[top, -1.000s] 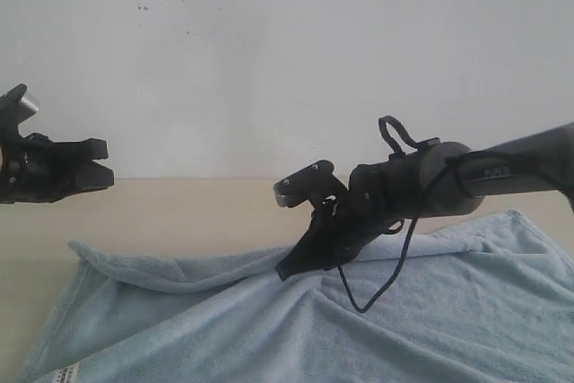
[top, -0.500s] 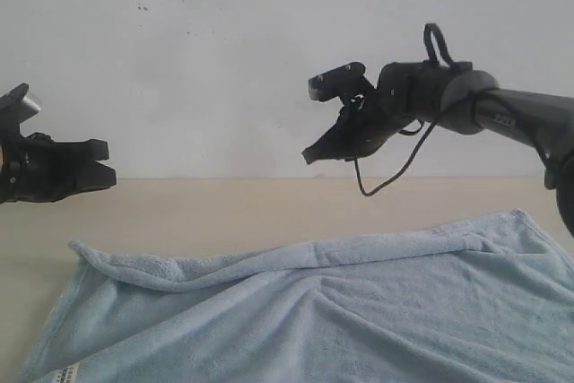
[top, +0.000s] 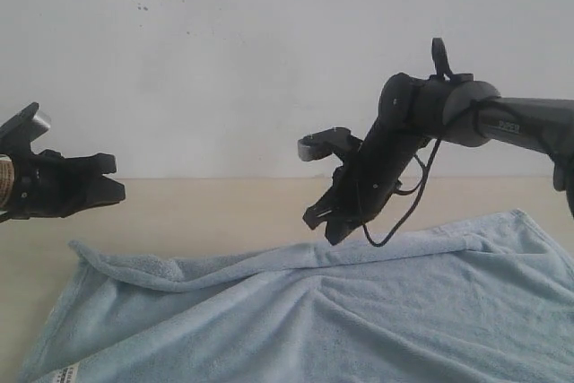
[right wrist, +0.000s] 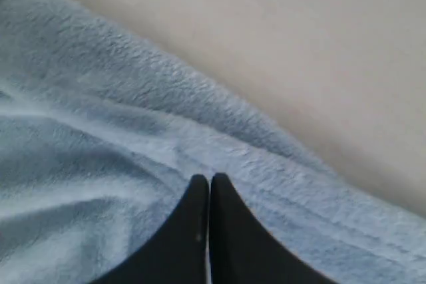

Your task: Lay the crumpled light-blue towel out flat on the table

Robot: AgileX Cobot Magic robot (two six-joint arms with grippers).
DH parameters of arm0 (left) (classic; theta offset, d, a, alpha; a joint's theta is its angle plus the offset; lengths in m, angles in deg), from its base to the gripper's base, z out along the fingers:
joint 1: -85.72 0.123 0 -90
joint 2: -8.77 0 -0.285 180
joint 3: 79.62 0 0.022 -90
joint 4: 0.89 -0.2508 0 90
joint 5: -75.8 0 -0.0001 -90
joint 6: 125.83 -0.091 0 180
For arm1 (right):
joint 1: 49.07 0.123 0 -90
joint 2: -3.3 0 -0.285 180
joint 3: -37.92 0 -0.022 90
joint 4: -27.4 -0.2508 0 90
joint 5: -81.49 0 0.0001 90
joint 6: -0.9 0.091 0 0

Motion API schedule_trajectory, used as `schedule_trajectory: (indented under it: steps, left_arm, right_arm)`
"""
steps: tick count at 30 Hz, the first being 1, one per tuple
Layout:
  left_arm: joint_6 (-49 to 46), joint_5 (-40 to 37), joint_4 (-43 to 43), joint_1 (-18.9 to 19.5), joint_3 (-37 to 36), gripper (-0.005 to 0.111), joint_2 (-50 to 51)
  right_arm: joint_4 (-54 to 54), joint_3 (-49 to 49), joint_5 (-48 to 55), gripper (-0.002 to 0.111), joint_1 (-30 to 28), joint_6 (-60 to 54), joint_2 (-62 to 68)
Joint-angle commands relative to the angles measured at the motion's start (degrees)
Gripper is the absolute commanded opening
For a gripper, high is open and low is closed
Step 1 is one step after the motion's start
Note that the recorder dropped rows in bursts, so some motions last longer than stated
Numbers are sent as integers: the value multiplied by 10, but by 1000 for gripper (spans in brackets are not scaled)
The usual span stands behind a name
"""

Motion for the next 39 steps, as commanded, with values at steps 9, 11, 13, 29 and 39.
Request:
schedule_trajectory:
  steps: [9, 11, 13, 29, 39]
  left_arm:
    - [-14, 7, 14, -6, -2, 4, 5]
    - [-14, 9, 14, -6, -2, 4, 5]
    - [-14, 9, 14, -6, -2, 4, 5]
    - [-21, 9, 23, -6, -2, 4, 5]
    - [-38, 12, 31, -6, -2, 4, 5]
  right_arm:
    - [-20, -8, 59, 0, 17, -31, 3]
    - [-20, -8, 52, 0, 17, -26, 10]
    - [-20, -8, 48, 0, 17, -26, 18]
    - [-16, -6, -46, 0, 17, -14, 47]
    - [-16, 11, -213, 0, 13, 11, 66]
